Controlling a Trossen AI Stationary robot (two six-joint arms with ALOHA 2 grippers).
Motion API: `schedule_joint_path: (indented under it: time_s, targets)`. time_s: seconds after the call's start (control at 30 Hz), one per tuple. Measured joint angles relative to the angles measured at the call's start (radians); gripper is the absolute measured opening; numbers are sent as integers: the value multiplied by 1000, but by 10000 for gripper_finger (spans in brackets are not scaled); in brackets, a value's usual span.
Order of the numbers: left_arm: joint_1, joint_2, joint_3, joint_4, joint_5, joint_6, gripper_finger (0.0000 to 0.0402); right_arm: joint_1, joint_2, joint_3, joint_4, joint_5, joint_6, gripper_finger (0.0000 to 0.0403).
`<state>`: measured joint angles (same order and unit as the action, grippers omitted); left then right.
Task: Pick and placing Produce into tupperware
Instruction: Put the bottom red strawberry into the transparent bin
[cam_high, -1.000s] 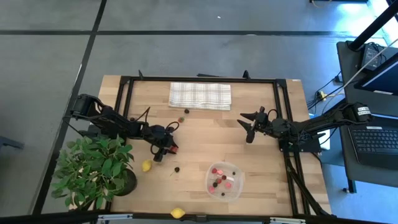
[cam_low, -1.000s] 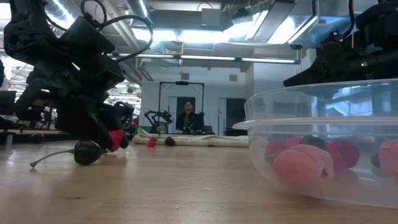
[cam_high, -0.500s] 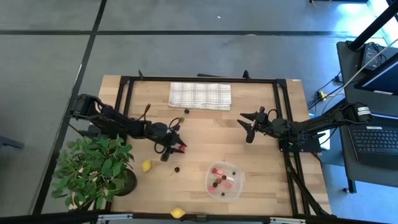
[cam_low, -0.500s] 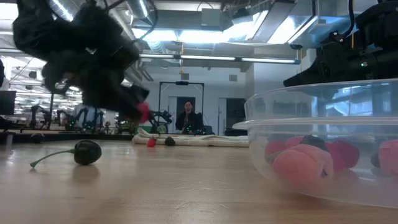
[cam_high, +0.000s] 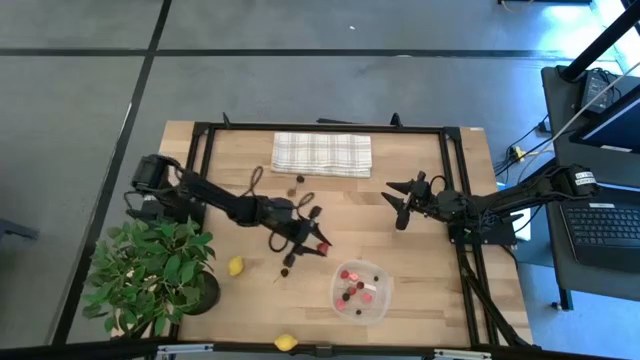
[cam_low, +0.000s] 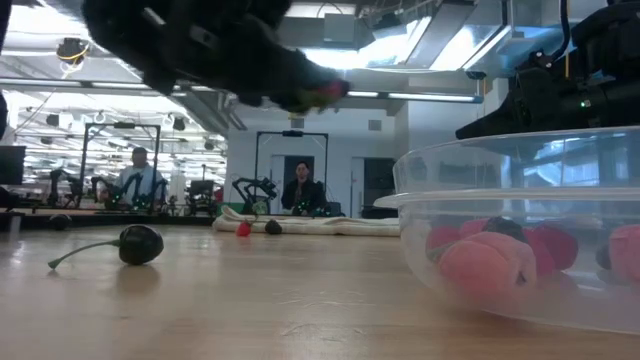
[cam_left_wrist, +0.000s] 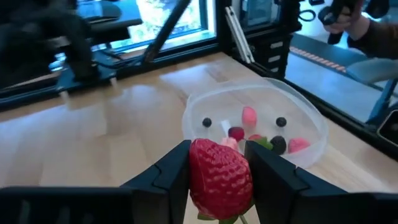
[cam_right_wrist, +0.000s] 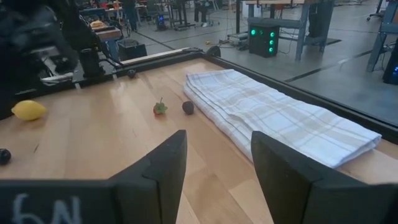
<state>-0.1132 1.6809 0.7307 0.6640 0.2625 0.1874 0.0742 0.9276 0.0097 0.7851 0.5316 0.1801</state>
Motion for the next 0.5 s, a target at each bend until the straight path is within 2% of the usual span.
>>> schedule_joint_path:
  time_s: [0.27,0.5]
  targets:
    - [-6,225,223,3,223,9,135,0,0,0,-7,0,24,182]
    - [-43,358,355,0,261,88,135,0,0,0,-22,-1,26,182]
